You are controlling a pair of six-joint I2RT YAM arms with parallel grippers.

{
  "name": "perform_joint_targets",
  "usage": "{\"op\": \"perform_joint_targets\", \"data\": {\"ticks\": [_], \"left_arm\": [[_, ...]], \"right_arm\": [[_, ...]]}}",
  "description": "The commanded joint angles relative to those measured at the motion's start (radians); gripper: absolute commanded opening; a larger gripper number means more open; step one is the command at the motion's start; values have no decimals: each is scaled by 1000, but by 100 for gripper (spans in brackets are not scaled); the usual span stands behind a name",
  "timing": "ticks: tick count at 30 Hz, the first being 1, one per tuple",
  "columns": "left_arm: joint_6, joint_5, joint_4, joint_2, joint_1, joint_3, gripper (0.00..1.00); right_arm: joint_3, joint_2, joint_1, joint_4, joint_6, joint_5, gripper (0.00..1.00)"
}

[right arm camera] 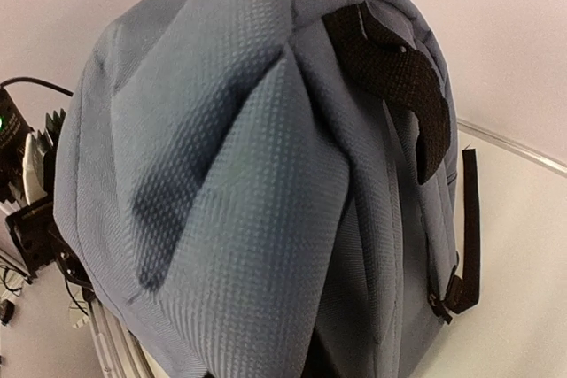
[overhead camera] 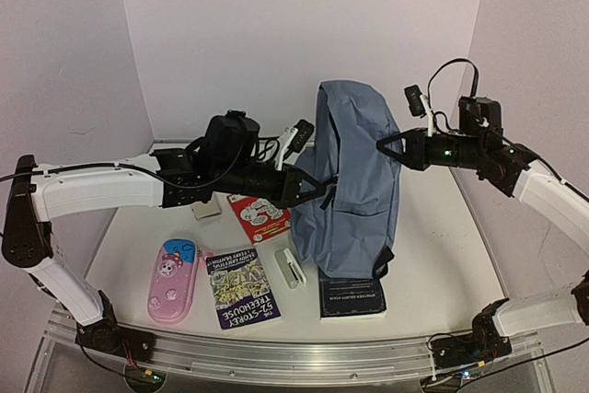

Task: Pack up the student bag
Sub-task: Unzip the student bag at the center of the board.

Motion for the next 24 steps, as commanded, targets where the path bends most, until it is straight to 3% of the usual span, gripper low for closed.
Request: {"op": "perform_joint_targets", "data": {"ticks": [1, 3, 5, 8, 11, 24], "left_arm": [[-13, -19, 43, -53, -4, 44, 0], [-16, -19, 31, -42, -4, 59, 0], [-20, -8, 8, -17, -4, 85, 0], [-32, 40, 3, 14, -4, 106, 0], [-36, 46, 12, 17, -4, 109, 0], [-72, -19, -60, 49, -3, 131, 0]], "right_arm": [[-22, -44, -2, 101, 26, 144, 53], [-28, -50, -1, 100, 57, 233, 76], [-26, -59, -1, 91, 89, 341, 90], [-16, -82, -1, 32, 103, 468, 92], [-48, -162, 1, 28, 114, 489, 93], [-53, -311, 93, -6, 184, 308, 90]]}}
